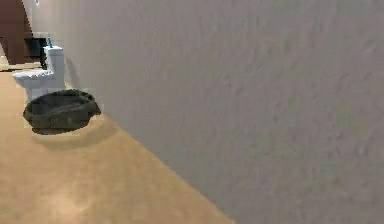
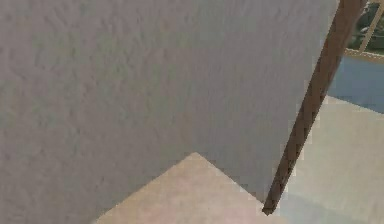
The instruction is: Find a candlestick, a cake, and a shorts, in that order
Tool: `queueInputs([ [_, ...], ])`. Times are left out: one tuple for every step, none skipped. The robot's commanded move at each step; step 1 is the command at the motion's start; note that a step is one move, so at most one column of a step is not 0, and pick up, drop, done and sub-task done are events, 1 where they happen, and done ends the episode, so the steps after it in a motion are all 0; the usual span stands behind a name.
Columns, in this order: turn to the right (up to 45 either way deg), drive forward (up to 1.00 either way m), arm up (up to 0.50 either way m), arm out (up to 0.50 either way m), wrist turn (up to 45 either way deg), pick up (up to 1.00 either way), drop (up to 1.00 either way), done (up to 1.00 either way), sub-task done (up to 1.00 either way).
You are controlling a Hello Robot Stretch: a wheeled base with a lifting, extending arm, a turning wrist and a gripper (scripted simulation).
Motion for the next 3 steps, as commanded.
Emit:
queueInputs([
  [-45.0, 0.0, 0.0, 0.0, 0.0, 0.0, 0.0, 0.0, 0.0],
  [-6.0, 0.0, 0.0, 0.0, 0.0, 0.0, 0.0, 0.0, 0.0],
  [0.0, 1.0, 0.0, 0.0, 0.0, 0.0, 0.0, 0.0, 0.0],
])
